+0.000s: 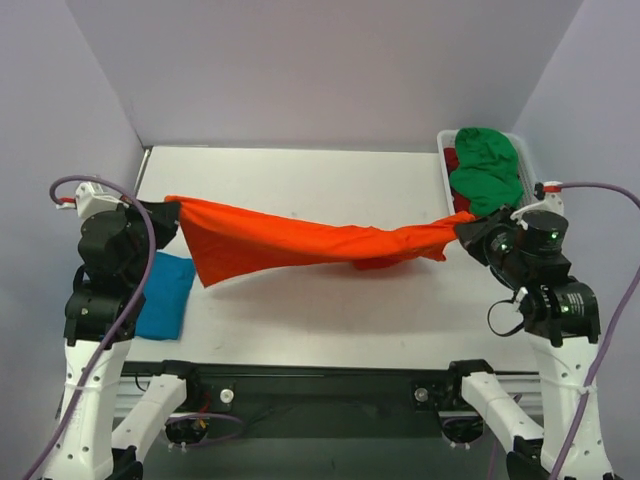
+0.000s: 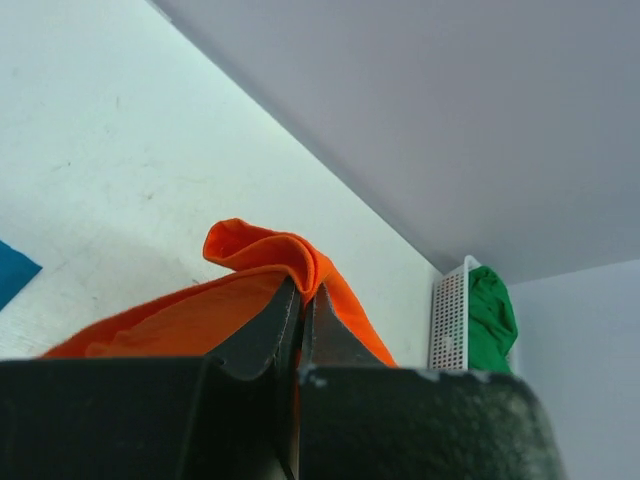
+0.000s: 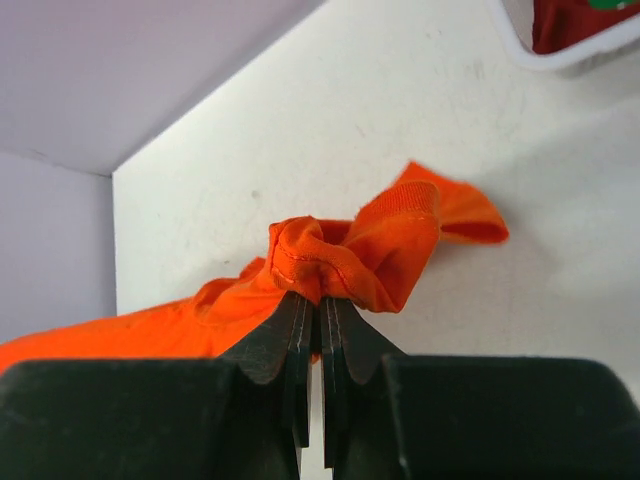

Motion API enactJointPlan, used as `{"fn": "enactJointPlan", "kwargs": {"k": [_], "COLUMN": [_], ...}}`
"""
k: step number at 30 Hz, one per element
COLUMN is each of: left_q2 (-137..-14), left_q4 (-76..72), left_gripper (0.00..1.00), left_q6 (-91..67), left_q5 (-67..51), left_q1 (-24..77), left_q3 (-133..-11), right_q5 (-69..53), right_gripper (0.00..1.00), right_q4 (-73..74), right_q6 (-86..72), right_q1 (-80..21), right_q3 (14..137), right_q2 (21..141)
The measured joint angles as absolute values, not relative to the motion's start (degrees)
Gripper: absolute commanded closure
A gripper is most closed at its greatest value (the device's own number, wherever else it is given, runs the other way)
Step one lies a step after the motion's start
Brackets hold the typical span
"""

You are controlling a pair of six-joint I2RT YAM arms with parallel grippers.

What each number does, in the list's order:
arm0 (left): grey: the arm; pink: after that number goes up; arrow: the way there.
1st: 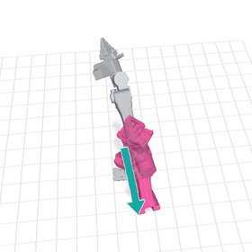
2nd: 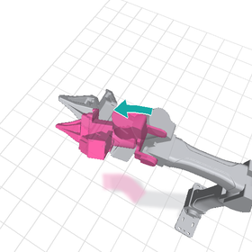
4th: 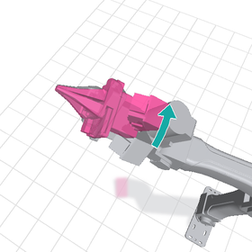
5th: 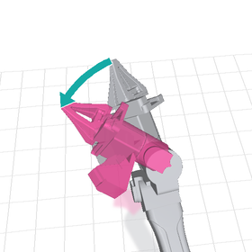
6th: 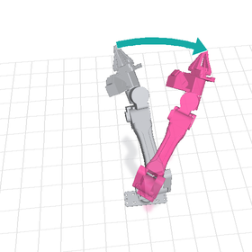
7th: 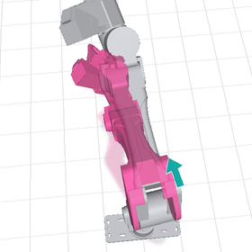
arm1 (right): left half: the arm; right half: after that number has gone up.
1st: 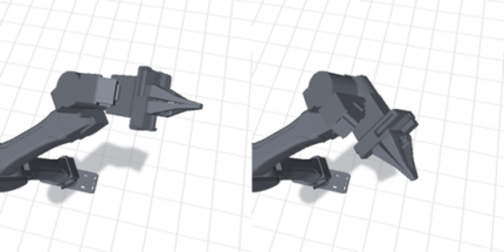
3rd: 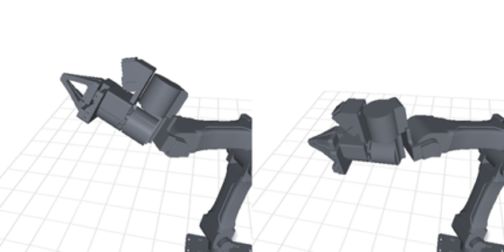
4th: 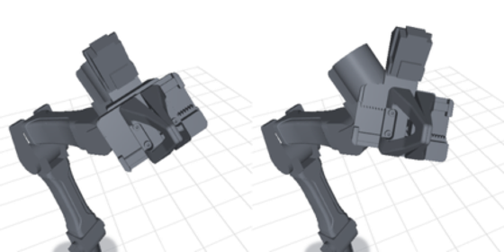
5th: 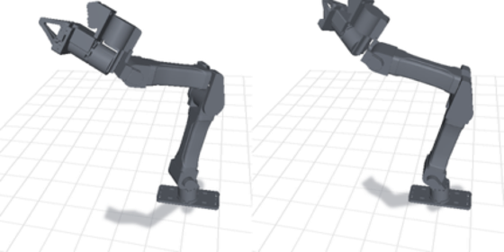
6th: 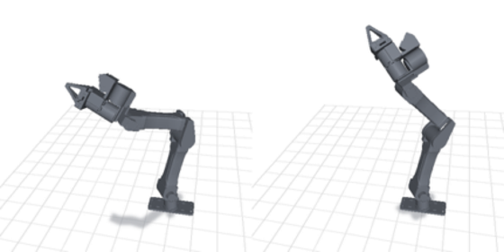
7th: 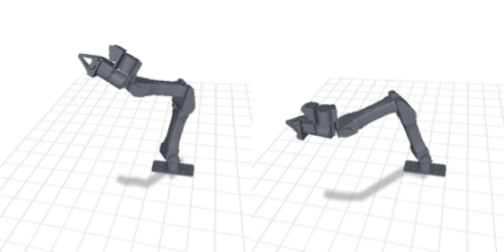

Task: Fold and stack the t-shirts
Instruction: Fold the flattened tshirt in 1/3 of the way

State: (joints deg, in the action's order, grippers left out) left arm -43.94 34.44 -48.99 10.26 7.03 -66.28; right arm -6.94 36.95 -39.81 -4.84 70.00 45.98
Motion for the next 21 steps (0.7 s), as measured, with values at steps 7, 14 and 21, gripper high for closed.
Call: {"fn": "enactJointPlan", "kwargs": {"k": [7,14,21], "left_q2": [-46.7,-58.6,-77.2], "left_q4": [34.6,28.6,21.1], "left_gripper": [1.0,1.0,1.0], "left_q6": [-49.0,-49.0,-49.3], "left_q5": [11.1,10.6,5.0], "left_q1": [7.0,5.0,1.2], "left_q3": [-72.5,-73.5,-80.2], "right_q5": [-7.3,-7.8,-10.2], "right_gripper": [1.0,1.0,1.0], "right_q4": [40.3,36.6,31.9], "right_q6": [-37.0,-33.5,-31.6], "right_q1": [-4.8,-4.4,-3.2], "right_q3": [82.7,91.3,103.2], "right_q2": [49.0,65.2,85.2]}}
